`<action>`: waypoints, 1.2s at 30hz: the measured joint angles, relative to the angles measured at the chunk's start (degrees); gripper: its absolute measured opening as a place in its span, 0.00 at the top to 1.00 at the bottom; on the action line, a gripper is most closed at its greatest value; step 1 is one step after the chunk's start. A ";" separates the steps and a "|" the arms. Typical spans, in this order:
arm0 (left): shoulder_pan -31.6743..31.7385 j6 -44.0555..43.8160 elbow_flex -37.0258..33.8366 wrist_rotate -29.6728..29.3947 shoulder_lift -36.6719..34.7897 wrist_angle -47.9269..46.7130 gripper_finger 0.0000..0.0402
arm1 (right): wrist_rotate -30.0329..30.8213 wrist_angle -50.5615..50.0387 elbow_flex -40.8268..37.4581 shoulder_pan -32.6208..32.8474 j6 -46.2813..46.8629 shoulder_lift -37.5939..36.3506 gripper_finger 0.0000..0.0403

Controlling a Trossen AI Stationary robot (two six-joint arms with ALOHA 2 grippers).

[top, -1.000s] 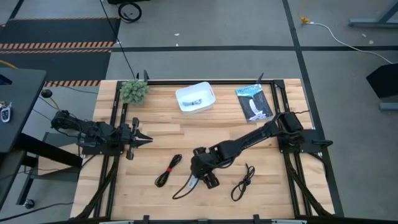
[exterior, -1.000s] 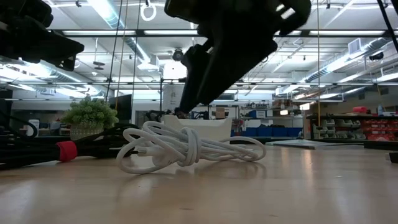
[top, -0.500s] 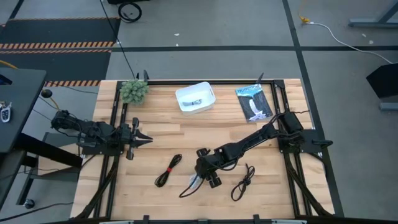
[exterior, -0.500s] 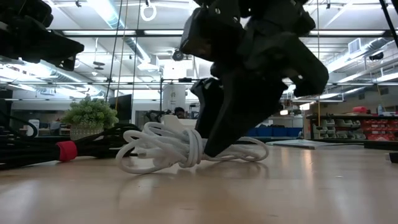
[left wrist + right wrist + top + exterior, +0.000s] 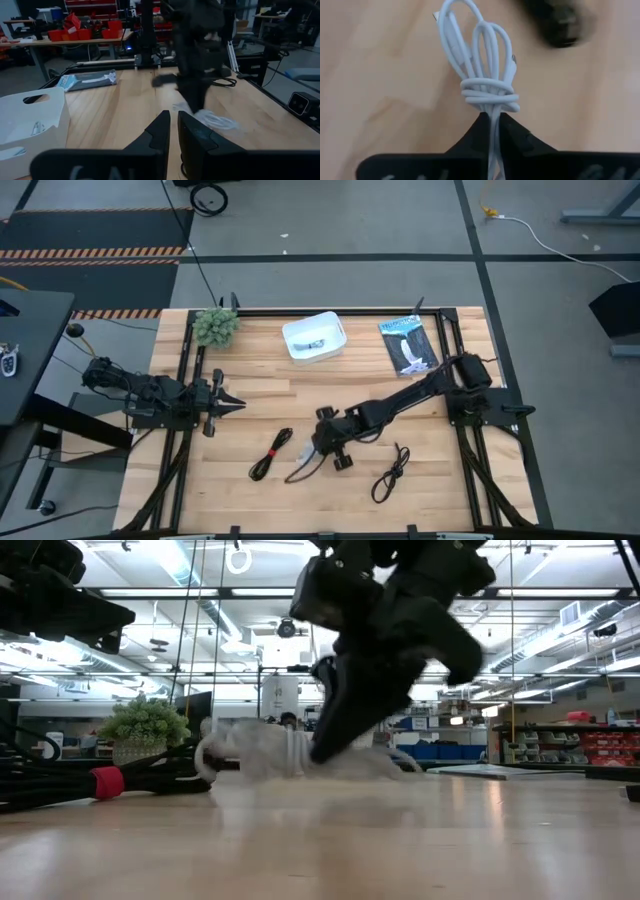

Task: Pick and place USB-C Cables
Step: Put the white charger cable into the white bin

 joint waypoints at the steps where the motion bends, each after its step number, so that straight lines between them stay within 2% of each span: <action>1: 0.01 0.00 0.00 0.00 0.01 0.00 0.89 | 1.17 -0.54 0.00 -0.58 -0.38 -1.02 0.94; 9: 0.01 0.00 0.00 0.01 0.00 0.01 0.89 | 9.23 -2.43 0.03 -6.56 -5.68 -10.07 0.93; 16: -0.01 0.00 0.00 0.01 0.02 0.00 0.89 | 9.58 -1.35 0.31 -15.03 -11.70 -12.37 0.93; 23: -0.01 0.00 0.00 0.01 0.02 -0.02 0.89 | 4.48 -2.14 4.34 -25.96 -15.97 -11.19 0.93; 28: 0.01 0.00 0.00 -0.01 0.02 0.10 0.89 | 1.52 -2.87 4.44 -33.35 -17.74 -11.23 0.93; 36: 0.01 0.00 -0.01 -0.09 0.02 0.13 0.89 | -7.29 3.00 4.46 -38.16 -20.20 -7.80 0.93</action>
